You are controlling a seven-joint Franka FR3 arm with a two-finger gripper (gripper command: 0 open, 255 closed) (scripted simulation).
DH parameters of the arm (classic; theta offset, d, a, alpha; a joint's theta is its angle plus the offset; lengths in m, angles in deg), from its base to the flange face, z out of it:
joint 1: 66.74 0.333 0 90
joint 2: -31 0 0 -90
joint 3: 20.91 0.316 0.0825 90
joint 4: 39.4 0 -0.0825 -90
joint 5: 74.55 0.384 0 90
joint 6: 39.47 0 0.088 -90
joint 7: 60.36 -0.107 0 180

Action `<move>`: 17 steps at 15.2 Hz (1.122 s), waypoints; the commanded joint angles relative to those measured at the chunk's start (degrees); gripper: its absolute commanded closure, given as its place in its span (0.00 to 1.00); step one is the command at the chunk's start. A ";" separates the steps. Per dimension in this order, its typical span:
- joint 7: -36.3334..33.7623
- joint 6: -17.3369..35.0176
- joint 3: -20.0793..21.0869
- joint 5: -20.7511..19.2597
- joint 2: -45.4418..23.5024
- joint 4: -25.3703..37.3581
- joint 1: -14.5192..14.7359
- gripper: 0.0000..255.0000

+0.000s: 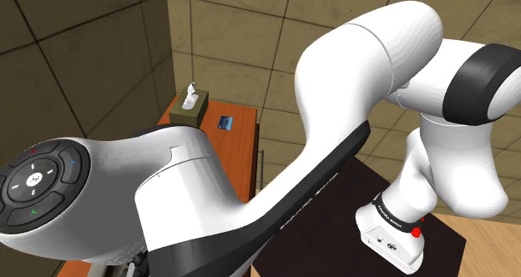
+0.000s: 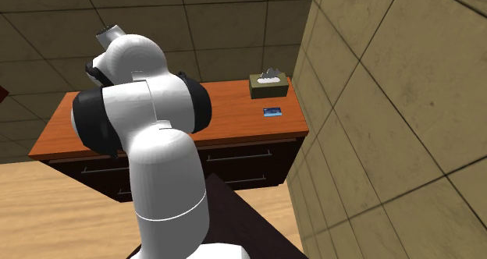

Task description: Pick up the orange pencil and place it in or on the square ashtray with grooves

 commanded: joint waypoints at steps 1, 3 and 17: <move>0.00 0.00 0.00 0.00 0.00 0.00 0.00 0.00; 0.00 0.00 0.00 0.00 0.00 0.00 0.00 0.00; 1.13 -6.03 0.92 1.43 1.58 4.73 1.12 0.00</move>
